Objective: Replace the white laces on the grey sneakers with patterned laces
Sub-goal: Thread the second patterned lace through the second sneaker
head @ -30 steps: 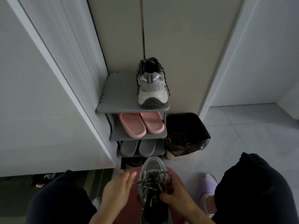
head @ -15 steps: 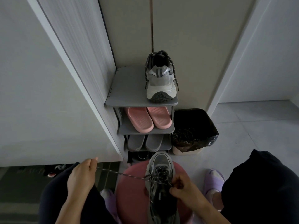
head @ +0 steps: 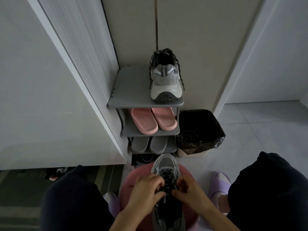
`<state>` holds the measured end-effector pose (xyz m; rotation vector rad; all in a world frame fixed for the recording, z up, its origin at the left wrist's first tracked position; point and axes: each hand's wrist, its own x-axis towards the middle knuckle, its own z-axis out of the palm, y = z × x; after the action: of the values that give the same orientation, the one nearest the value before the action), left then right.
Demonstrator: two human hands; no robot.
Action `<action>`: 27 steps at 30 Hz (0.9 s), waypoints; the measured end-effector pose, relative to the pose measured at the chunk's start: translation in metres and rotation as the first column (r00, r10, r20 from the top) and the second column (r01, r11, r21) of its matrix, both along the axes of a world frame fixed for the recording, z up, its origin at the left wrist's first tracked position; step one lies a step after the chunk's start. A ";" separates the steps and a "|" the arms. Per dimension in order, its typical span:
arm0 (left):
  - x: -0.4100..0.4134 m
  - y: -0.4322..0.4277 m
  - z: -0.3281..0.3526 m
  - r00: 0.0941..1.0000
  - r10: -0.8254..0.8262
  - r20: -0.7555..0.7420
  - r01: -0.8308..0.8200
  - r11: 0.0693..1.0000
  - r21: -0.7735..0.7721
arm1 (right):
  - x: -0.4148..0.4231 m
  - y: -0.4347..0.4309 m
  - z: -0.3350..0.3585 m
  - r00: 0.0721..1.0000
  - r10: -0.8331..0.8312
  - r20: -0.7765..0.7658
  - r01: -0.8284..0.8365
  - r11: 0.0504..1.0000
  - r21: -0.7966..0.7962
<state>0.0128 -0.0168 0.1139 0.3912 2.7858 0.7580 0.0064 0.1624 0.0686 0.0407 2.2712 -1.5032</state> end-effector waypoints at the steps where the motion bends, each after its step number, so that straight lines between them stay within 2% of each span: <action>1: -0.001 0.001 -0.002 1.000 0.018 0.006 -0.018 1.000 0.025 | 0.000 0.000 0.000 1.000 0.000 -0.005 0.000 1.000 0.001; 6: 0.002 -0.012 -0.001 0.994 0.000 0.110 -0.014 0.993 0.121 | 0.000 0.000 0.003 0.999 0.012 -0.036 -0.011 0.999 0.032; 12: 0.001 -0.021 0.002 0.982 -0.019 0.188 0.000 0.995 0.102 | 0.000 -0.001 0.004 0.999 -0.012 -0.040 0.013 0.999 0.037; 17: -0.001 -0.021 0.001 0.954 0.053 0.294 -0.132 0.957 0.258 | 0.001 0.000 0.004 0.999 -0.013 -0.039 0.015 0.999 0.038; 21: -0.004 -0.017 -0.008 0.968 0.168 0.187 -0.224 0.914 0.338 | 0.002 -0.003 0.003 0.999 0.009 -0.049 -0.007 0.999 0.054; 24: -0.002 -0.007 -0.016 0.982 0.111 0.153 -0.156 0.934 0.322 | 0.003 -0.004 0.002 0.998 0.004 -0.065 0.000 0.997 0.075; 27: -0.001 -0.007 -0.022 0.982 0.140 0.124 -0.173 0.932 0.318 | 0.003 -0.003 0.002 0.998 -0.008 -0.055 0.012 0.998 0.066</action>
<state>0.0122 -0.0235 0.0921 0.1791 2.6200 1.2507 0.0094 0.1593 0.0707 0.0305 2.3675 -1.4507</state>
